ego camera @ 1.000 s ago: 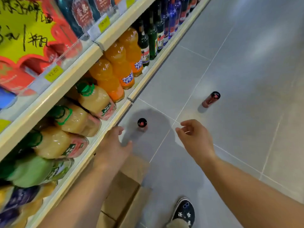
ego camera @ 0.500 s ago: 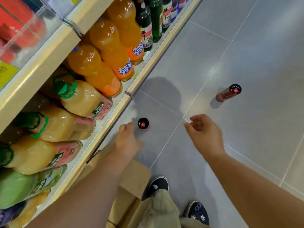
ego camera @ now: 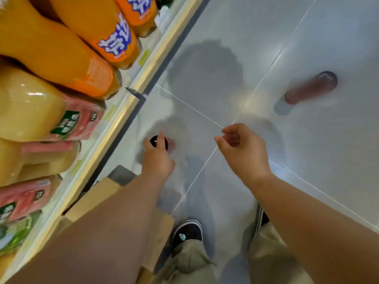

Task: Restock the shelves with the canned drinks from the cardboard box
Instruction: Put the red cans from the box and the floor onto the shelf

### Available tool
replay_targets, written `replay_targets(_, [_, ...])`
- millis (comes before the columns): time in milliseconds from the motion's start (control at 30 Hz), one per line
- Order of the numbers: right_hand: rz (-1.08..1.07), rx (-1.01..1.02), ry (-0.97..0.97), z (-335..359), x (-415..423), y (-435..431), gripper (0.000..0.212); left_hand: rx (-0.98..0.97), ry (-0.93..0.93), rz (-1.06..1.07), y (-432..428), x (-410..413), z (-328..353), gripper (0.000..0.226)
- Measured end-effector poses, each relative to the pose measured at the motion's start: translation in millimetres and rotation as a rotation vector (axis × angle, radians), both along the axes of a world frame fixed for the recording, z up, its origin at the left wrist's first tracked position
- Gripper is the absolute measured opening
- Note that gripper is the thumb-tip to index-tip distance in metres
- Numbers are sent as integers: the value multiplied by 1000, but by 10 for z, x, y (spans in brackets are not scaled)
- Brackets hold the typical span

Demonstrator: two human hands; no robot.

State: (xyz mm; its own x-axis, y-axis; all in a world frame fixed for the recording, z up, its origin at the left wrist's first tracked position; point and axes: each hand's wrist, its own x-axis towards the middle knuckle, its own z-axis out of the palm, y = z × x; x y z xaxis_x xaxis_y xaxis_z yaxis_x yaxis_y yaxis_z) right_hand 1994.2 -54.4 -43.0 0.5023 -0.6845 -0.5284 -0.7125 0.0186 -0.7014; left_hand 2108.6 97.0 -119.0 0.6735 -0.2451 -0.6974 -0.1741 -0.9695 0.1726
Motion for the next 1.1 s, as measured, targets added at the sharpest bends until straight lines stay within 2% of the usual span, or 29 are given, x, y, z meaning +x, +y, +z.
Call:
replay_targets(100, [15,9,-5,-121,-34,-136,14,-28,-83,103,-102,99,-148,71])
replay_targets(200, [5,19,-2,-167,-56,-304,12,-47,-189,108,-234,133,-141,58])
replay_targets(400, [-72,26,-2,-35,-91,-719,20,-218,-189,163,-713,53,230,65])
replay_targets(500, [-82,-90,22,-6,-138,-1032,32,-334,-169,114,-1051,-34,537,64])
replay_targets(700, [-15,-330,223,-256,-200,-1904,61,-476,-108,54,-1683,-212,822,59])
replay_targets(833, [61,-423,410,-507,-262,-2461,65,-522,-100,21,-2006,-254,665,56])
replay_targets(933, [154,-366,519,-736,-341,-2711,69,-524,-108,28,-2166,-260,443,53])
replay_targets(1033, [203,-199,492,-871,-399,-2790,77,-524,-109,66,-2234,-267,281,51])
replay_targets(1100, [226,-201,471,-888,-435,-2773,71,-531,-100,103,-2231,-285,263,50])
